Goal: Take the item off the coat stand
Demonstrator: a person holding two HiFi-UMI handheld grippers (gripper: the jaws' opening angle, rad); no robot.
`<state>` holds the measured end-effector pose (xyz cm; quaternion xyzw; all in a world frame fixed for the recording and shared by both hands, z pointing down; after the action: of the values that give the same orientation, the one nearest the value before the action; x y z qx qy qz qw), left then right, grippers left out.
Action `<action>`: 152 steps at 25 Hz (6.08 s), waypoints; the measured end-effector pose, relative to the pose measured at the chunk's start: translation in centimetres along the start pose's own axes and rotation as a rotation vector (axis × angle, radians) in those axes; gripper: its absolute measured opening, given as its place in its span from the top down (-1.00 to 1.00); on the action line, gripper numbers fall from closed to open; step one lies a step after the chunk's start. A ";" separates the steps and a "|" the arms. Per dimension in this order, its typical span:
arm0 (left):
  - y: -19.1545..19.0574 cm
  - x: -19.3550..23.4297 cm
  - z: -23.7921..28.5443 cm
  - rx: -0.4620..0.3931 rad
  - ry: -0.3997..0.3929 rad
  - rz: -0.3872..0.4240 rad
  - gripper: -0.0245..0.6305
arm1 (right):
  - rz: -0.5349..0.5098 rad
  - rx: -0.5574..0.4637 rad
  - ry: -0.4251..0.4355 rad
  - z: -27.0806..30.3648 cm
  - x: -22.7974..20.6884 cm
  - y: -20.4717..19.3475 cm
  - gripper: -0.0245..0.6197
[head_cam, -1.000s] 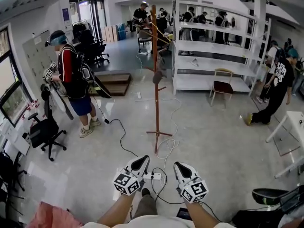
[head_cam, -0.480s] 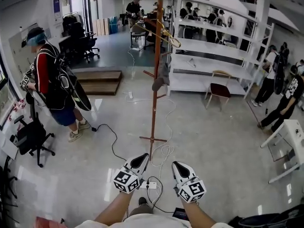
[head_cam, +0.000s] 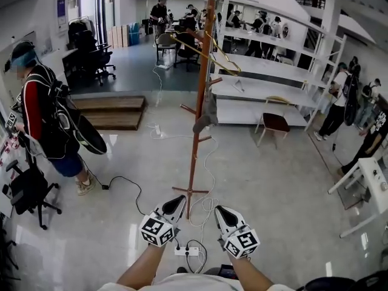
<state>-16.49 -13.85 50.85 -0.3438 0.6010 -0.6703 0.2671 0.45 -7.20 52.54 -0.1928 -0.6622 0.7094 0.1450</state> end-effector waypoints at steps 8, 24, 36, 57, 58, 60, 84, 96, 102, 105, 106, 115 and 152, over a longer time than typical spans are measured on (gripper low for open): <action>2.3 4.4 6.0 -0.006 -0.032 0.029 0.87 | -0.036 -0.040 -0.002 5.3 -5.6 1.8 0.83; 9.9 12.0 22.8 -0.027 0.139 0.111 0.85 | -0.082 -0.126 0.172 21.0 -23.5 12.1 0.50; 12.7 14.7 27.1 -0.066 0.198 0.152 0.85 | -0.101 -0.006 0.284 34.4 -31.0 13.5 0.37; 12.4 16.5 28.7 -0.053 0.215 0.167 0.85 | -0.106 0.074 0.372 39.2 -32.9 12.4 0.77; 12.3 16.6 28.9 -0.053 0.212 0.166 0.85 | -0.110 0.067 0.372 39.1 -33.0 12.5 0.78; 12.1 16.7 29.3 -0.048 0.204 0.164 0.85 | -0.116 0.051 0.369 38.8 -33.4 12.9 0.79; 12.7 15.1 30.7 -0.060 0.116 0.181 0.85 | -0.220 -0.119 0.253 32.8 -36.1 20.6 0.81; 13.1 14.2 30.5 -0.064 0.109 0.184 0.85 | -0.246 -0.164 0.220 30.4 -37.1 23.3 0.81; 13.6 13.6 30.6 -0.072 0.104 0.186 0.85 | -0.260 -0.182 0.201 28.8 -37.8 24.8 0.81; 13.5 13.3 30.8 -0.073 0.097 0.183 0.85 | -0.263 -0.187 0.185 28.1 -38.4 25.2 0.81; 13.4 13.2 30.8 -0.073 0.094 0.182 0.85 | -0.264 -0.188 0.178 27.7 -38.7 25.3 0.81; 12.7 12.1 30.6 -0.071 0.072 0.156 0.85 | -0.253 -0.163 0.119 24.3 -40.2 24.0 0.81; 2.1 6.1 10.8 0.041 -0.047 0.039 0.85 | -0.074 0.053 0.106 9.2 -17.0 3.7 0.81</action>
<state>-11.97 -25.56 50.07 -0.3420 0.5873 -0.6688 0.3014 11.39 -23.45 50.70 -0.2015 -0.6415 0.7095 0.2110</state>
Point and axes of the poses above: the fingertips, and each gripper's own axes: z forward along the fingers, x to its left, y out of its top, the point moved 4 cm from there along -z, backward along the fingers, and after that the axes turned 6 degrees about x, right-handed, at the moved point
